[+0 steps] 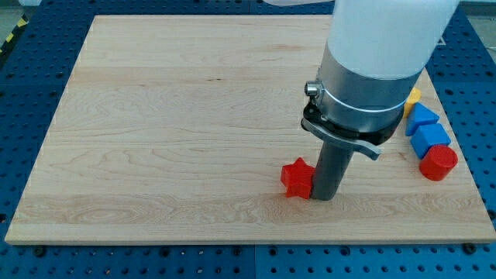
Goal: Separate the red circle from blue cube
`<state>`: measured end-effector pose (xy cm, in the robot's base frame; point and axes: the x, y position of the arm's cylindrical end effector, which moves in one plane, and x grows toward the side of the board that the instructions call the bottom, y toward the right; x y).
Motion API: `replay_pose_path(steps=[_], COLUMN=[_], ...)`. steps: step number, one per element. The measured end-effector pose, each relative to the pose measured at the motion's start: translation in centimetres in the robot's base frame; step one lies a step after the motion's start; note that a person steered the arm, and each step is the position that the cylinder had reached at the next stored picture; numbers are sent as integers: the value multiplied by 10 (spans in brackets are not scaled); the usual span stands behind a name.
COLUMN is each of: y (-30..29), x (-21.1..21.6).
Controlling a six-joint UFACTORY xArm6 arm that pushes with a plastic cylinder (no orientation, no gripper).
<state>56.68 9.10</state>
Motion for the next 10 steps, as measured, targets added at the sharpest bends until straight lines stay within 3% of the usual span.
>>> replay_pose_path(steps=[2,5,10], y=[58,236,253], x=[15,28,5])
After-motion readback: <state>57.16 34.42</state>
